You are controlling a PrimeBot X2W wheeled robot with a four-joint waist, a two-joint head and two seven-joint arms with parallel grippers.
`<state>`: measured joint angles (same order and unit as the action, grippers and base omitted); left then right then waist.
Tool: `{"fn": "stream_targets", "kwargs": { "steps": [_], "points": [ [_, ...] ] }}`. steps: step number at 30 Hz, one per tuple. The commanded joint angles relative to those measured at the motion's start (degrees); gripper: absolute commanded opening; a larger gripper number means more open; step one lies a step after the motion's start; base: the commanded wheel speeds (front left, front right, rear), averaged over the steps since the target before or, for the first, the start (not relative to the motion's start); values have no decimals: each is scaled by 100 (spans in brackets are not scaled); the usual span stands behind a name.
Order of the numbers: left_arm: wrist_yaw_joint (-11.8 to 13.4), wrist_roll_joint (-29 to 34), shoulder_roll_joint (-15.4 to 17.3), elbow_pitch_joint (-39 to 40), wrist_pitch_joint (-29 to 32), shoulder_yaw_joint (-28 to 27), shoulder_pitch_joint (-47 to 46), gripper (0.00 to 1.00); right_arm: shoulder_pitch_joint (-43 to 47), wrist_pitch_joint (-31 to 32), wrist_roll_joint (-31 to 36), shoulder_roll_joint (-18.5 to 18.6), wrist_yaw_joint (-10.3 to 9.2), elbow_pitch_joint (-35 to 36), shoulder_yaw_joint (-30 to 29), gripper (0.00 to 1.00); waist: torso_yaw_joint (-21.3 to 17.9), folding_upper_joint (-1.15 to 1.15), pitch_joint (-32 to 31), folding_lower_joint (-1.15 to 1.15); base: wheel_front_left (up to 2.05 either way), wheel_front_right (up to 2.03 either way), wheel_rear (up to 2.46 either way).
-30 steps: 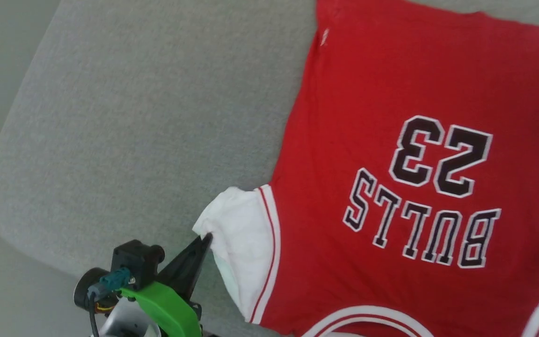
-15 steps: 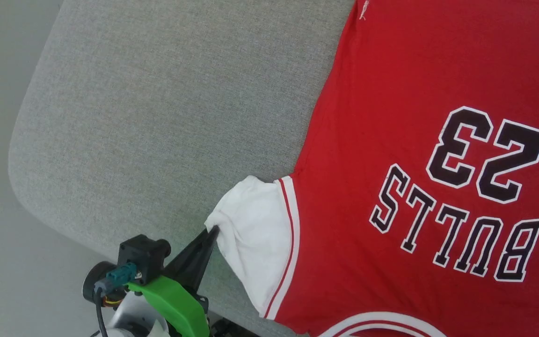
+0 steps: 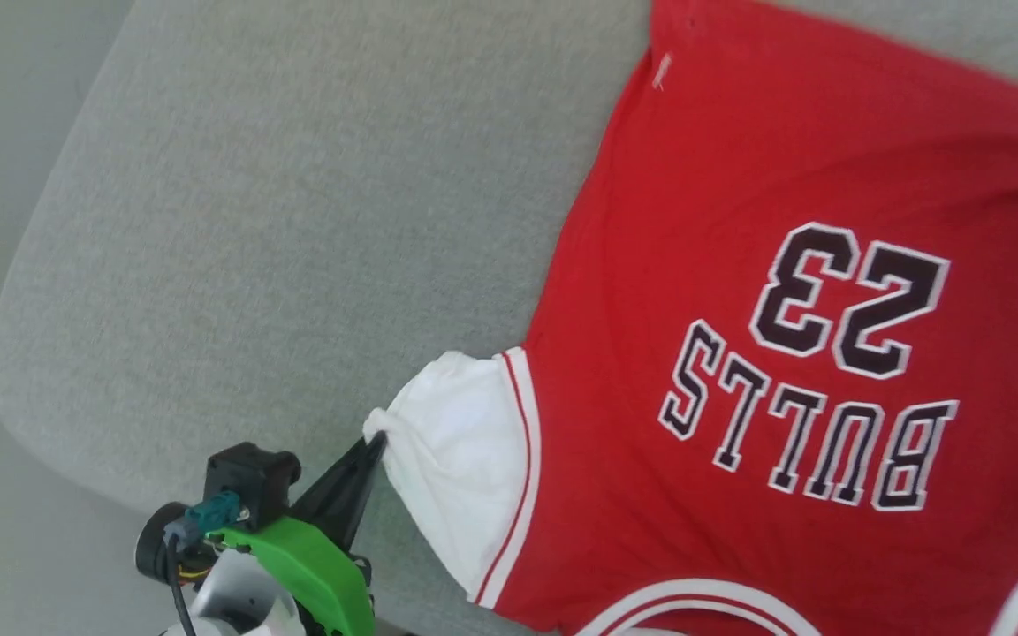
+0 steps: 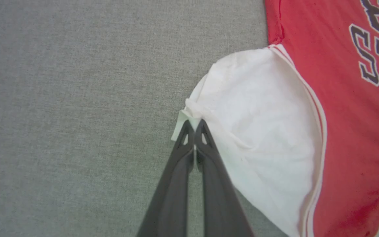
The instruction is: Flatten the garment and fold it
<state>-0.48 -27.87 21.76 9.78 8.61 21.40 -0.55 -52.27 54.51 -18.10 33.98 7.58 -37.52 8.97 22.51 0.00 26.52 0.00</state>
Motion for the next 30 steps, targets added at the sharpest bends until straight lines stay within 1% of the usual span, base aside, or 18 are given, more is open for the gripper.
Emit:
{"fn": "stream_targets", "kwargs": {
  "steps": [1, 4, 7, 11, 14, 18, 21, 24, 27, 30],
  "points": [
    [35, -87, 35, -39, 31, -23, 46, 0, 591, 132, -40, 47, -9, -259, 123, 0, -425, 0, -555, 0, 0, 0, 0],
    [60, -70, 124, -147, 81, -17, 173, 0, 1035, 89, -246, 37, -9, -158, 187, 0, -661, 0, -947, 0, 0, 0, 0],
    [90, -113, 156, -223, 94, -24, 320, 0, 1532, 23, -480, 85, -9, 90, 231, 0, -858, 0, -1262, 0, 0, 0, 0],
    [165, -130, 181, -323, 73, -29, 523, 0, 2370, 14, -876, 196, -9, 676, 225, 0, -1111, 0, -1595, 0, 0, 0, 0],
    [194, -154, 193, -399, 22, -46, 642, 0, 2991, 200, -1022, 322, -9, 1173, 191, 0, -1266, 0, -1763, 0, 0, 0, 0],
    [228, -177, 220, -501, -29, -71, 755, 0, 3832, 471, -1203, 412, -9, 1967, -108, 0, -1410, 0, -1967, 0, 0, 0, 0],
    [249, -172, 242, -553, -69, -86, 791, 0, 4514, 770, -1297, 366, -9, 2604, -442, 0, -1481, 0, -2065, 0, 0, 0, 0],
    [259, -189, 231, -577, -98, -91, 790, 0, 5111, 1038, -1253, 258, -9, 3125, -780, 0, -1514, 0, -2110, 0, 0, 0, 0],
    [263, -185, 208, -604, -124, -70, 759, 0, 5714, 1286, -1150, 20, -9, 3492, -1087, 0, -1512, 0, -2129, 0, 0, 0, 0],
    [258, -167, 178, -642, -158, -38, 701, 0, 6129, 1409, -1008, -248, -9, 3652, -1296, 0, -1483, 0, -2130, 0, 0, 0, 0]
  ]
}}
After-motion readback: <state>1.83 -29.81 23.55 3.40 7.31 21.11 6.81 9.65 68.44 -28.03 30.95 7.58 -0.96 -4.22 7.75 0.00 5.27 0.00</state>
